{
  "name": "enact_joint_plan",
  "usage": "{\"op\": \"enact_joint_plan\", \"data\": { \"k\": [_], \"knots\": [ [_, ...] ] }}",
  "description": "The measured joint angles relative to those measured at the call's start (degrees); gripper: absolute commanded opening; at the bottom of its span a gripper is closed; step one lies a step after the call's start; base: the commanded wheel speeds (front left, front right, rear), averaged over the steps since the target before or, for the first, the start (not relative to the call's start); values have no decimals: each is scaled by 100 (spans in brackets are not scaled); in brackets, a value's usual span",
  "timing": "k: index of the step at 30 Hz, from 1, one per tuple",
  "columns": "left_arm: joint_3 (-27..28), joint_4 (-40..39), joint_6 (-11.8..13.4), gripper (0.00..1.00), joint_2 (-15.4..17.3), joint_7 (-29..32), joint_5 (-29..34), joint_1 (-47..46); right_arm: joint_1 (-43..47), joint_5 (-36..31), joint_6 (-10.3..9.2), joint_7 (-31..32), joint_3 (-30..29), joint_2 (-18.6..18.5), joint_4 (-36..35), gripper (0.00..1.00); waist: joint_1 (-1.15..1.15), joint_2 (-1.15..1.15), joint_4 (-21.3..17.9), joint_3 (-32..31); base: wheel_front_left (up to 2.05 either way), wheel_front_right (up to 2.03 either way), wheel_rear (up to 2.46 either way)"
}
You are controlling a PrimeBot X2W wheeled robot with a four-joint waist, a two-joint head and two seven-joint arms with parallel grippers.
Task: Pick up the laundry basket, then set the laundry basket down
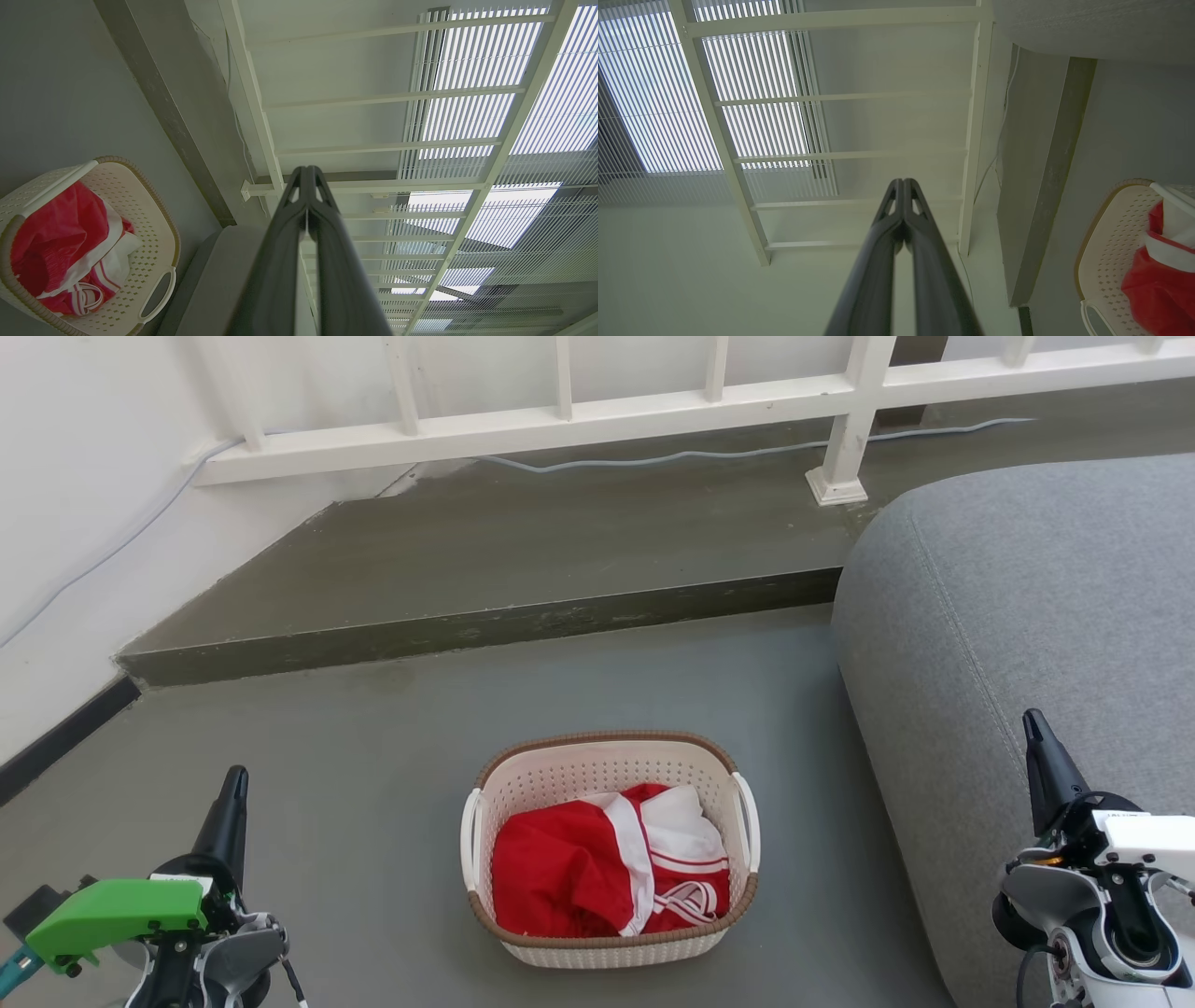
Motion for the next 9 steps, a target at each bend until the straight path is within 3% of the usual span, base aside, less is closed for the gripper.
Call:
{"op": "enact_joint_plan", "data": {
  "k": [9],
  "knots": [
    [0,-1,0,0,0,0,0,1,0,0,0,0,-1,1,0,0,0,0,0,0,0,0,0]
  ]
}}
